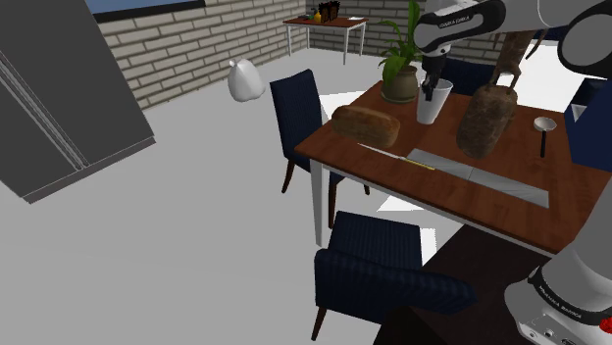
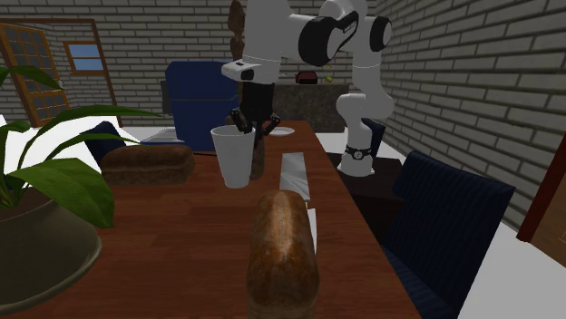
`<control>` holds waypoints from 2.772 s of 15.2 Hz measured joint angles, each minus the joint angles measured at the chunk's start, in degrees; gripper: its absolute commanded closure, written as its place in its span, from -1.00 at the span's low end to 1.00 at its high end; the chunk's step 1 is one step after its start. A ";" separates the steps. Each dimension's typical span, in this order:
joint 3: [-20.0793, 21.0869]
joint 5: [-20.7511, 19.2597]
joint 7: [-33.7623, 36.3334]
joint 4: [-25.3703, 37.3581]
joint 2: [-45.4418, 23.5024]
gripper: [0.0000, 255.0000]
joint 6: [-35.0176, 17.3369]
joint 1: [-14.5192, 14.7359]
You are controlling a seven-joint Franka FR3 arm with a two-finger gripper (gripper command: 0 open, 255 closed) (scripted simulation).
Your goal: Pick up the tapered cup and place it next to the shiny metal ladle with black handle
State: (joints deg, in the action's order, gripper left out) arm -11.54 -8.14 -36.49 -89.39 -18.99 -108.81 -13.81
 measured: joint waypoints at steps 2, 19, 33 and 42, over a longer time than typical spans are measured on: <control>-0.01 0.05 -0.25 1.45 0.10 1.00 1.52 -0.01; -0.13 0.56 -2.42 15.50 -0.52 1.00 14.79 -0.23; -2.31 -0.20 -8.44 10.55 6.57 1.00 15.70 -3.61; -6.63 -1.46 -17.82 -0.43 15.14 1.00 11.27 -9.04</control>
State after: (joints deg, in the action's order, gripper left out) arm -18.18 -9.60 -54.31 -89.82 -3.85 -97.54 -22.85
